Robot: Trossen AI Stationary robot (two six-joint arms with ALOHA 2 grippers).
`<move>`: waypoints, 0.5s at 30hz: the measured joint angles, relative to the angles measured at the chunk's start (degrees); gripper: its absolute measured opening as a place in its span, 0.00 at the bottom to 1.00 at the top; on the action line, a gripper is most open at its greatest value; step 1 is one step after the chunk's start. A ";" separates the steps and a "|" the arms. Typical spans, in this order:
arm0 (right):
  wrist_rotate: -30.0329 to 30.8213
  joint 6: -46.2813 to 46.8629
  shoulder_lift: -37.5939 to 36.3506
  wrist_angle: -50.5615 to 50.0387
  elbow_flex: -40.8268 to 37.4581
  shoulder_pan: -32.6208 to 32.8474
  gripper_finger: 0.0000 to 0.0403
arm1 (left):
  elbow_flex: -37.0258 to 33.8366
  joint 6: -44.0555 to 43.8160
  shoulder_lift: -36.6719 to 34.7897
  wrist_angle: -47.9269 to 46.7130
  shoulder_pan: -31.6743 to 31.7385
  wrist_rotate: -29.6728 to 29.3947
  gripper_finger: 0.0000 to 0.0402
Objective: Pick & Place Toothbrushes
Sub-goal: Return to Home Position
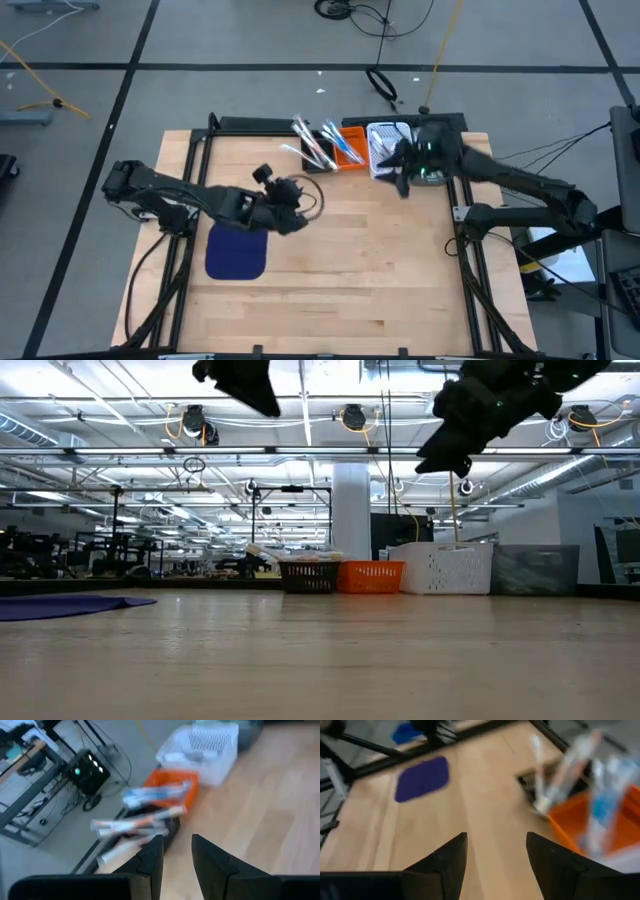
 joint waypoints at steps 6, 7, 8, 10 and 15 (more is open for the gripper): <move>9.40 3.78 -8.10 18.22 -15.28 12.62 0.46 | -6.42 6.94 -8.31 6.95 3.02 5.90 0.26; 10.32 3.96 -9.74 19.08 -17.23 14.04 0.46 | -8.68 8.47 -10.83 10.93 3.97 8.78 0.26; 11.19 4.02 -11.19 19.99 -18.69 15.22 0.46 | -11.56 10.10 -13.70 14.20 5.04 11.98 0.26; 13.60 4.06 -14.24 20.67 -21.00 17.16 0.46 | -17.34 13.40 -18.69 20.92 6.90 17.62 0.26; 17.76 3.44 -20.92 26.90 -27.96 21.31 0.46 | -31.17 15.19 -29.73 34.83 8.42 21.80 0.26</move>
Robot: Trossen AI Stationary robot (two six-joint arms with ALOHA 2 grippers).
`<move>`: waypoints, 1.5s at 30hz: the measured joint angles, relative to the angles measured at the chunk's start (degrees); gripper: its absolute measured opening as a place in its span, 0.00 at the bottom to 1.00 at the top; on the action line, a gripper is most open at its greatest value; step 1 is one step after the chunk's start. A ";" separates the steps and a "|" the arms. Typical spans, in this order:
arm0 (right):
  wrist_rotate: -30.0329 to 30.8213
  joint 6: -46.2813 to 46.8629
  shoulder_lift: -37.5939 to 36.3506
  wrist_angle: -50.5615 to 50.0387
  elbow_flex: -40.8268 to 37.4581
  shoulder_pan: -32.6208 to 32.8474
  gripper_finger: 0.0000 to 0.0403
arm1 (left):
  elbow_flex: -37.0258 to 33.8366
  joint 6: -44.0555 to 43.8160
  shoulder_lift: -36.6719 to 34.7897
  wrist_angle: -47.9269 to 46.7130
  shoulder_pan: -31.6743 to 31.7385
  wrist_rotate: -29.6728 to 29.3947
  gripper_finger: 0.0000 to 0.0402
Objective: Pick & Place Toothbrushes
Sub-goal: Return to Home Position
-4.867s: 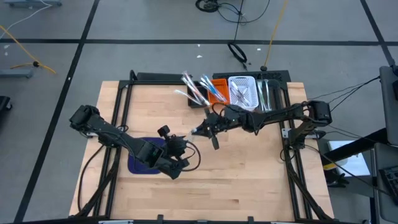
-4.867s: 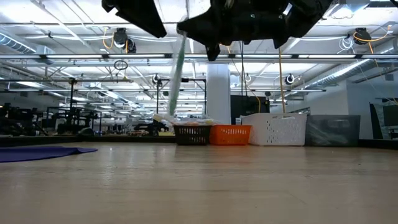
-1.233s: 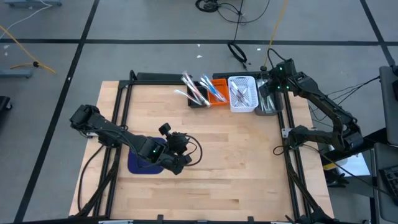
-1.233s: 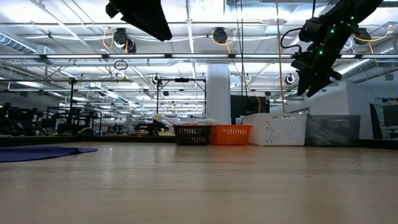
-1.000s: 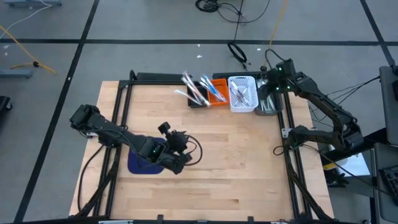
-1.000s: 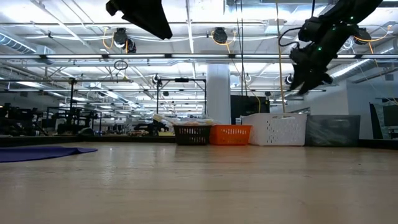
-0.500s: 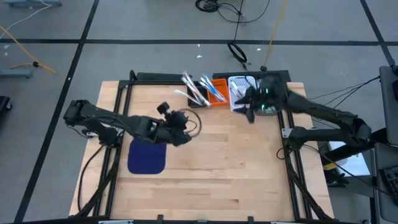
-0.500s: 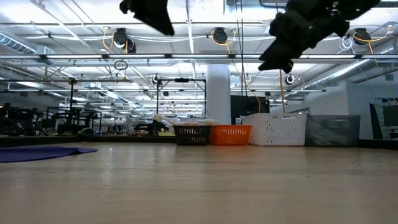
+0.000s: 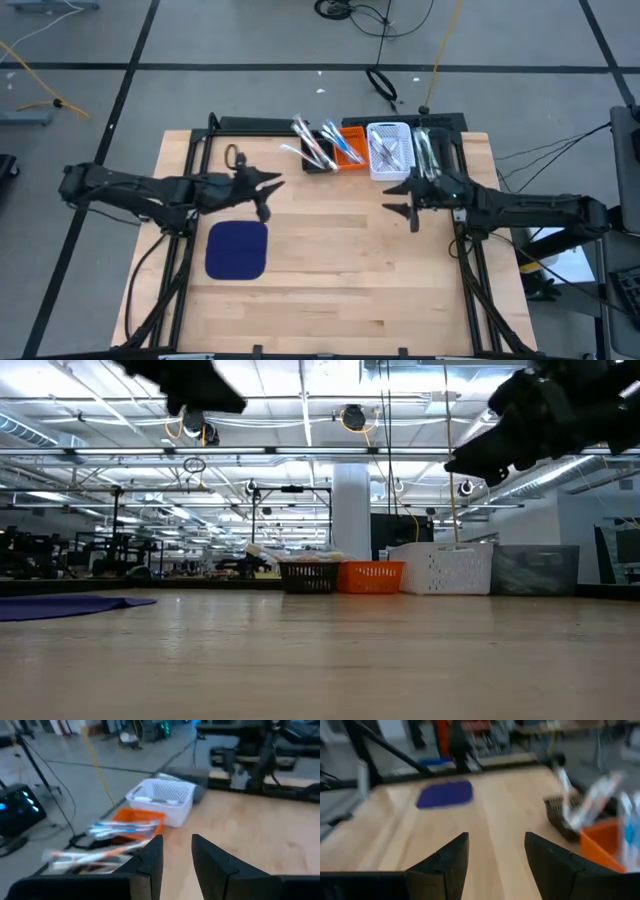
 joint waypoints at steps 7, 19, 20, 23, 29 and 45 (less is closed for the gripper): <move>0.00 -0.23 -4.76 19.48 -13.31 2.57 0.46 | -15.26 -0.90 -11.89 8.02 -0.44 4.25 0.26; -0.05 1.48 -6.45 23.87 -19.00 2.56 0.45 | -34.58 -2.32 -25.34 22.66 0.09 8.47 0.26; -0.05 1.07 -6.37 23.56 -19.00 2.53 0.45 | -35.94 -2.47 -26.02 24.33 0.03 8.52 0.26; -0.29 0.69 -6.28 23.30 -19.02 2.53 0.46 | -40.15 -3.73 -28.17 27.57 -0.05 9.03 0.26; -0.31 1.07 -6.28 23.60 -19.06 2.53 0.45 | -43.37 -6.82 -29.27 27.11 -0.10 10.04 0.26; -0.32 1.09 -11.30 22.28 -19.32 2.80 0.46 | -43.39 -6.49 -28.72 24.09 -0.08 9.91 0.26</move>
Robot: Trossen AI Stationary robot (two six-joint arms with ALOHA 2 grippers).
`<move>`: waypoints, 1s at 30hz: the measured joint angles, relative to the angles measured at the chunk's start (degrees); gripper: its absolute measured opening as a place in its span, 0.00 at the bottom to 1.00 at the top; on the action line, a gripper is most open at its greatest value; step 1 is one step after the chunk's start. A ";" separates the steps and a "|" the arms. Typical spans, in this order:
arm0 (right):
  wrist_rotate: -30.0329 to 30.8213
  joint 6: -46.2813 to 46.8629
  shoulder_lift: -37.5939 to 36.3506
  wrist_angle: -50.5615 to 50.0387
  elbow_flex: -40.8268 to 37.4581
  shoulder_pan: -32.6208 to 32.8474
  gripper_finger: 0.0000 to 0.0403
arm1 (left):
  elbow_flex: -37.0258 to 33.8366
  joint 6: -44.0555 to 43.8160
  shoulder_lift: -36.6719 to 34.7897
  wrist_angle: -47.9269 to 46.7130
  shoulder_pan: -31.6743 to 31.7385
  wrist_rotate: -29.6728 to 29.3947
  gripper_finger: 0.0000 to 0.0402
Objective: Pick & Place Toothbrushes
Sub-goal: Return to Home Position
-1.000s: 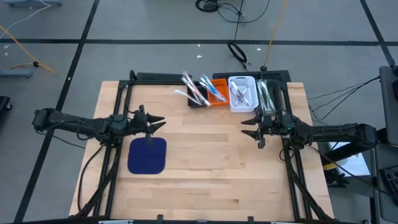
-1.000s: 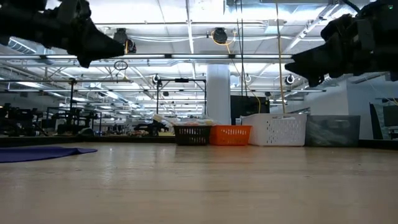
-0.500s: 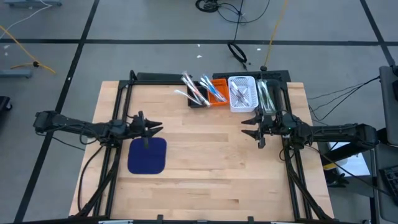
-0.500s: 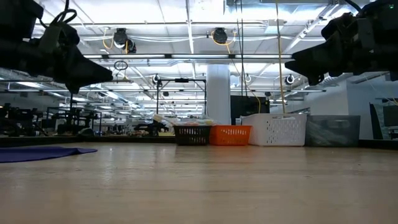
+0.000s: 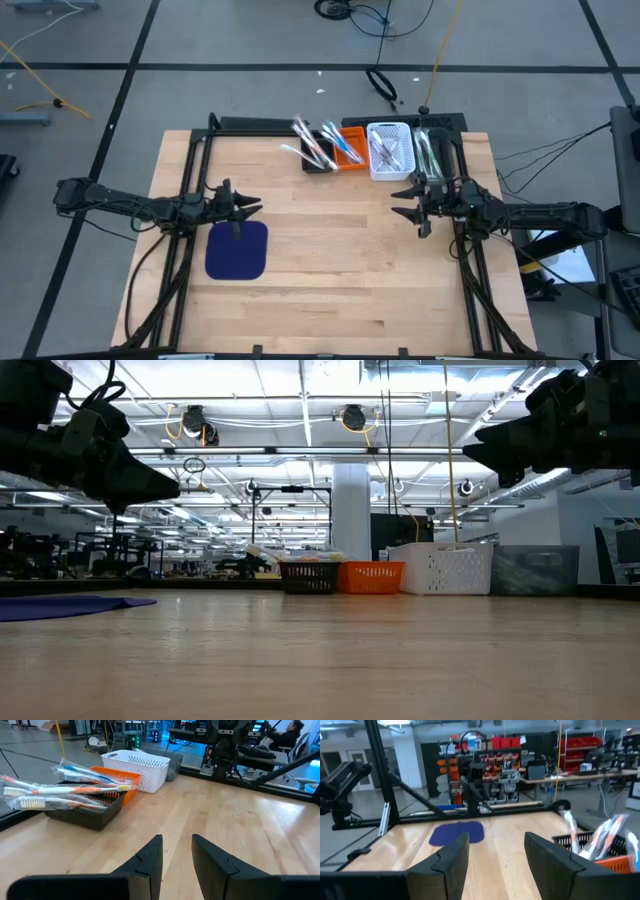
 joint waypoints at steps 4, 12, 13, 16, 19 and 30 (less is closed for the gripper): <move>0.02 0.02 -5.33 -0.84 0.00 0.00 0.46 | 0.00 0.02 0.02 -0.15 0.00 -0.02 0.26; 1.02 1.00 -16.15 -1.55 0.00 0.00 0.46 | 0.02 0.02 0.02 -0.21 0.00 -0.02 0.26; -0.09 2.46 -17.58 -2.97 0.00 0.00 0.46 | 0.02 0.02 0.02 -0.21 0.00 -0.02 0.26; -3.19 7.08 -22.22 -7.26 0.00 0.12 0.46 | 0.02 0.00 0.02 -0.21 0.00 -0.02 0.26; -3.15 7.54 -26.51 -11.90 0.00 0.09 0.46 | 0.02 0.01 0.00 -0.23 0.00 -0.03 0.26; 4.07 7.03 -26.84 -29.88 0.00 9.26 0.46 | 0.04 0.00 0.02 -0.02 -0.02 -0.04 0.26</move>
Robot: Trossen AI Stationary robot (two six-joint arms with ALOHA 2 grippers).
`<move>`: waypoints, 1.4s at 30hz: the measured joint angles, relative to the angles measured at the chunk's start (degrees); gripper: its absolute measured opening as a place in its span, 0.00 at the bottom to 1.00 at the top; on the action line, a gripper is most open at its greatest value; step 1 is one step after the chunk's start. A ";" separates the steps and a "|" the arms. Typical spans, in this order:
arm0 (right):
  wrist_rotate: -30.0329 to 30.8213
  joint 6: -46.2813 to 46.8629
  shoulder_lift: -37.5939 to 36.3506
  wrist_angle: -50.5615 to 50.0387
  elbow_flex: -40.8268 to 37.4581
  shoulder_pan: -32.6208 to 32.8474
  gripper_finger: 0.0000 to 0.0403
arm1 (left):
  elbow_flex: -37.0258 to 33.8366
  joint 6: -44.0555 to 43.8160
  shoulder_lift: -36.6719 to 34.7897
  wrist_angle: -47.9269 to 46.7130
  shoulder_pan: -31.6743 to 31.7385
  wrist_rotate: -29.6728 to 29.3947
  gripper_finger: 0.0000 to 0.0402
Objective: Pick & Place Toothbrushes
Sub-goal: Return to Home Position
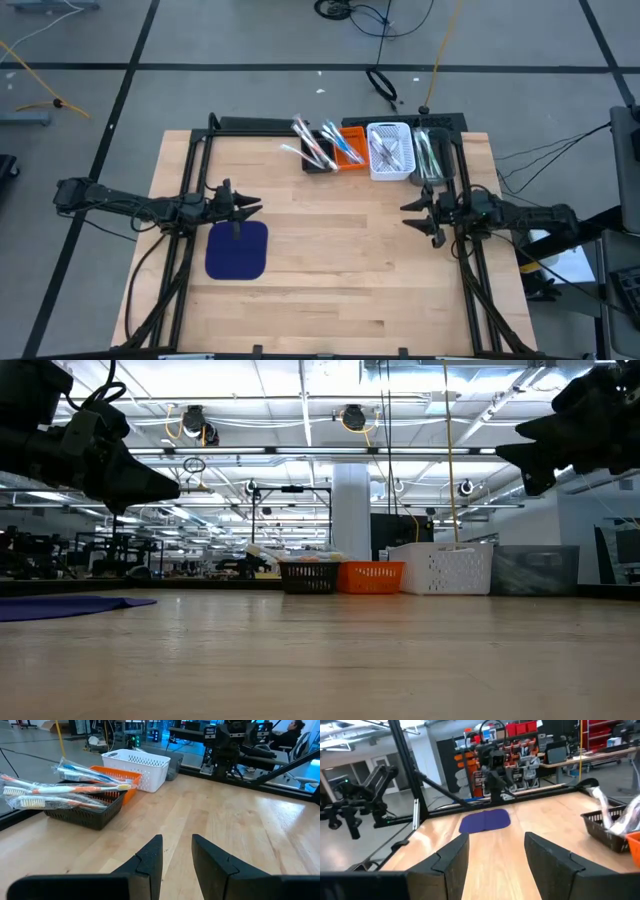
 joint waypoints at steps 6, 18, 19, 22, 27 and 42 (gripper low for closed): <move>0.88 0.50 0.02 -0.20 0.00 3.12 0.46 | 0.00 0.00 0.00 -0.11 0.00 0.00 0.26; 0.47 0.48 0.52 0.52 0.00 3.13 0.46 | 0.00 0.00 0.00 -0.24 0.02 0.00 0.26; 0.47 0.48 0.52 0.54 0.00 3.13 0.46 | 0.00 0.00 0.00 -0.24 0.02 0.00 0.26; 0.47 0.48 0.52 0.55 0.00 3.13 0.46 | 0.00 0.00 0.00 -0.24 0.02 0.00 0.26; 0.47 0.48 0.52 0.59 0.00 3.13 0.46 | 0.00 0.00 0.00 -0.24 0.02 0.00 0.26; 0.47 0.48 0.55 0.65 0.00 3.13 0.46 | 0.00 -0.02 0.00 -0.24 0.02 0.00 0.26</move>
